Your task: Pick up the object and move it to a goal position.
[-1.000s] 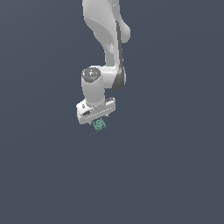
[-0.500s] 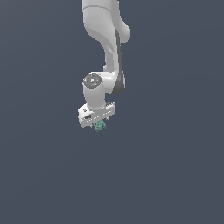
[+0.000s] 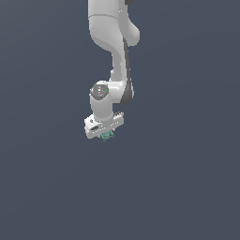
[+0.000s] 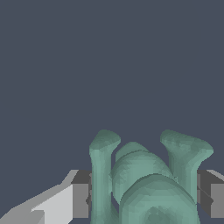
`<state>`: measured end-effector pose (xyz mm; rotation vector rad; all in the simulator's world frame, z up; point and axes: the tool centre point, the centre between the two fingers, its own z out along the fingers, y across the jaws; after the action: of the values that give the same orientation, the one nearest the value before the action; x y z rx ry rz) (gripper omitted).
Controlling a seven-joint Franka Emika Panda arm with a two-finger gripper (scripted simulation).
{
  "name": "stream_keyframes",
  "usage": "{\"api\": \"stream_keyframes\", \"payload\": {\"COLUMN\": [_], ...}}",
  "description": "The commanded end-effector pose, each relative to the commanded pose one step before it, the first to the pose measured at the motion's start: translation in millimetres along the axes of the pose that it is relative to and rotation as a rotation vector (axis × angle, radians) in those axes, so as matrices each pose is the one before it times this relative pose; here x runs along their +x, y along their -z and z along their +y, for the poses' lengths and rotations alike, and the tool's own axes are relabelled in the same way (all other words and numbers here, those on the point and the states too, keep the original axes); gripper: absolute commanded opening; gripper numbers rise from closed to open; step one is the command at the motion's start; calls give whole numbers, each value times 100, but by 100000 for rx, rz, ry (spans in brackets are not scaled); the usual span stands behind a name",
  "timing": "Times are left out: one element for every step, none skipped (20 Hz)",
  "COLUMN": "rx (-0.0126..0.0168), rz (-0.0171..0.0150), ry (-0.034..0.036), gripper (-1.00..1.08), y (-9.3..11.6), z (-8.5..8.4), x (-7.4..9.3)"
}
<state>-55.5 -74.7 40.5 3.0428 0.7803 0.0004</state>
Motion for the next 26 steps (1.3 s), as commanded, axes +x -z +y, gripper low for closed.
{"api": "stream_keyframes", "payload": {"rx": [46,0,0,0,0,0,0,-87,0,0,0,0,0,0,0,0,0,0,0,0,0,0,64,0,0,0], "rz": [-18,0,0,0,0,0,0,37,0,0,0,0,0,0,0,0,0,0,0,0,0,0,-10,0,0,0], "ry": [74,0,0,0,0,0,0,-73,0,0,0,0,0,0,0,0,0,0,0,0,0,0,24,0,0,0], "gripper": [-100,-100,-100,-100,-100,-100,-100,-100,-100,-100,-100,-100,-100,-100,-100,-100,-100,-100,-100,-100,-100,-100,-100,-100,-100,-100], "y": [-89,0,0,0,0,0,0,77,16,48,79,109,138,166,193,217,240,261,280,297,312,325,287,280,249,220], "z": [-43,0,0,0,0,0,0,59,-10,-30,-49,-68,-86,-103,-118,-133,-145,-157,-167,-175,-181,-186,-184,-155,-135,-116], "x": [23,0,0,0,0,0,0,-17,34,101,168,233,296,356,413,467,517,564,608,648,684,717,704,626,561,500]}}
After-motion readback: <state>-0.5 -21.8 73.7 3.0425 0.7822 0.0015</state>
